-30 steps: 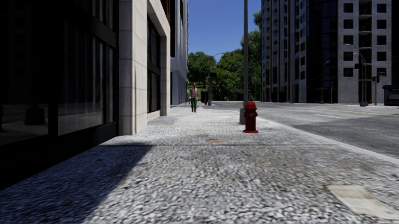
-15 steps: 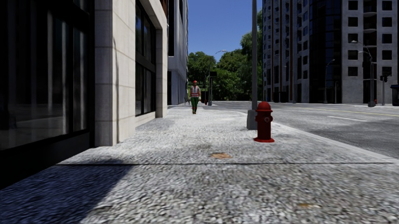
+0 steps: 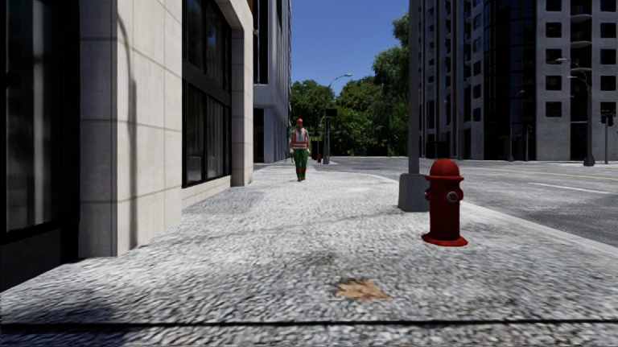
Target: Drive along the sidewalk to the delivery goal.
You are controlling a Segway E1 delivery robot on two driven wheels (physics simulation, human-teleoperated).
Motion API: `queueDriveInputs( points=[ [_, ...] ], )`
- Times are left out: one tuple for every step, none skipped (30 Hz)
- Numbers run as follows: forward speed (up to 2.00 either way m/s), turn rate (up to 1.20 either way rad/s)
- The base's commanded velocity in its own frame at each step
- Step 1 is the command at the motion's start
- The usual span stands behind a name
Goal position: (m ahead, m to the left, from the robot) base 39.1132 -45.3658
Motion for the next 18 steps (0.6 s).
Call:
queueDriveInputs(
  points=[
    [2.0, 0.0],
    [2.0, 0.0],
    [2.0, 0.0],
    [2.0, 0.0],
    [2.0, 0.0],
    [2.0, 0.0],
    [2.0, 0.0],
    [2.0, 0.0],
    [2.0, 0.0],
    [2.0, 0.0],
    [2.0, 0.0],
    [2.0, 0.0],
    [2.0, 0.0],
    [2.0, 0.0],
    [2.0, 0.0],
    [2.0, 0.0],
    [2.0, -0.47],
    [2.0, -0.67]
  ],
)
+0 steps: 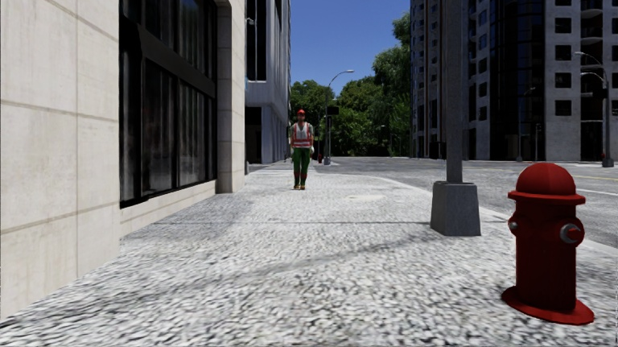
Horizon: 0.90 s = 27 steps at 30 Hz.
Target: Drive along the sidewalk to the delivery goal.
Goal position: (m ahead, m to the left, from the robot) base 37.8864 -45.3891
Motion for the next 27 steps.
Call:
queueDriveInputs(
  points=[
    [2.0, -0.9],
    [2.0, -1.2],
    [2.0, -1.2],
    [2.0, -1.2],
    [2.0, -1.2],
    [2.0, -0.78],
    [2.0, 0.0],
    [2.0, 0.0],
    [2.0, 0.0],
    [2.0, 0.0],
    [2.0, 0.0],
    [2.0, 0.0],
    [2.0, 0.0],
    [2.0, 0.0],
    [2.0, 0.0],
    [2.0, 0.0],
    [2.0, 0.0],
    [2.0, 0.0],
    [2.0, 0.0],
    [2.0, -0.47],
    [2.0, -0.47],
    [2.0, -0.64],
    [2.0, -0.74],
    [2.0, -0.94],
    [2.0, -1.05],
    [2.0, -1.07],
    [2.0, -1.07]
  ],
)
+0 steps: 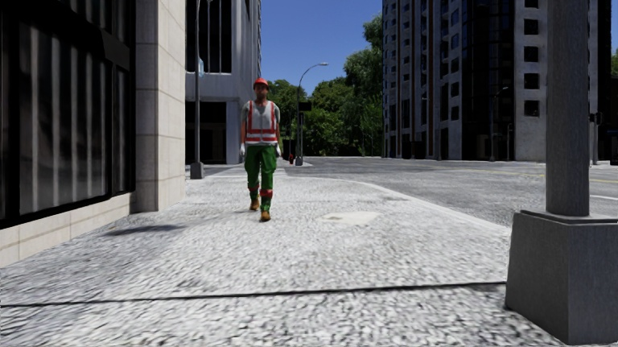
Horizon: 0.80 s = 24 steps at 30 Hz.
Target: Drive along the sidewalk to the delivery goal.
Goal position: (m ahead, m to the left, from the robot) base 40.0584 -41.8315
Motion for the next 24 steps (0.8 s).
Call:
queueDriveInputs(
  points=[
    [2.0, -1.07],
    [2.0, -0.95],
    [2.0, -0.4],
    [2.0, -0.16],
    [2.0, -0.04],
    [2.0, -0.04],
    [2.0, 0.0],
    [2.0, 0.0],
    [2.0, 0.0],
    [2.0, 0.0],
    [2.0, -0.44],
    [2.0, -0.88],
    [2.0, -0.88],
    [2.0, -0.99],
    [2.0, -1.02],
    [2.0, -1.02],
    [2.0, -1.02],
    [2.0, 0.0],
    [2.0, 0.0],
    [2.0, 0.0],
    [2.0, 0.0],
    [2.0, 0.0],
    [2.0, 0.0],
    [2.0, 0.0]
  ],
)
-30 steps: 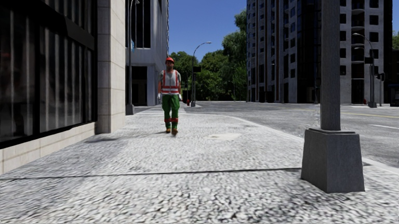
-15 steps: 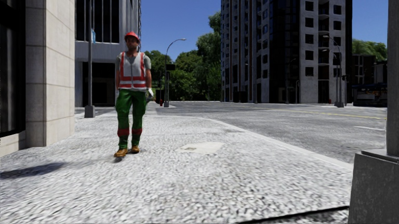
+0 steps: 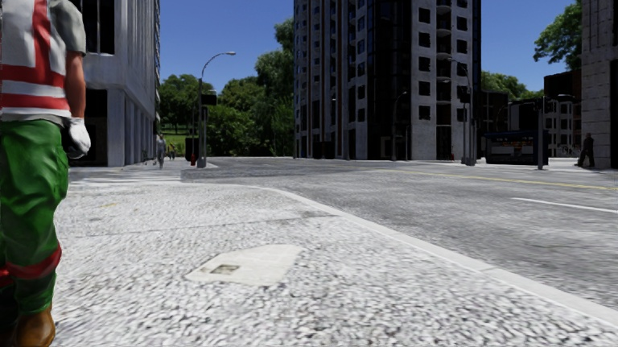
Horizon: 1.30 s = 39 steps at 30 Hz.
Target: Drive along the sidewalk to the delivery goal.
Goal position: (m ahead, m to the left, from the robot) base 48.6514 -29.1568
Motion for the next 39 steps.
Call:
queueDriveInputs(
  points=[
    [2.0, 0.0],
    [2.0, 0.0],
    [2.0, 0.0],
    [2.0, 0.0],
    [2.0, 0.0],
    [2.0, 0.0],
    [2.0, 0.0],
    [2.0, 0.0],
    [2.0, 0.19],
    [2.0, 0.19],
    [2.0, 0.48],
    [2.0, 0.93],
    [2.0, 1.2],
    [2.0, 1.2],
    [2.0, 1.2],
    [2.0, 1.18],
    [2.0, 0.69],
    [2.0, 0.0],
    [2.0, 0.0],
    [2.0, 0.0],
    [2.0, 0.0],
    [2.0, 0.0],
    [2.0, 0.0],
    [2.0, 0.0],
    [2.0, 0.0],
    [2.0, 0.0],
    [2.0, 0.0],
    [2.0, 0.0],
    [2.0, 0.0],
    [2.0, 0.0],
    [2.0, 0.01],
    [2.0, 0.48],
    [2.0, 0.94],
    [2.0, 1.2],
    [2.0, 1.2],
    [2.0, 1.2],
    [2.0, 1.2],
    [2.0, 1.2],
    [2.0, 1.2]
  ],
)
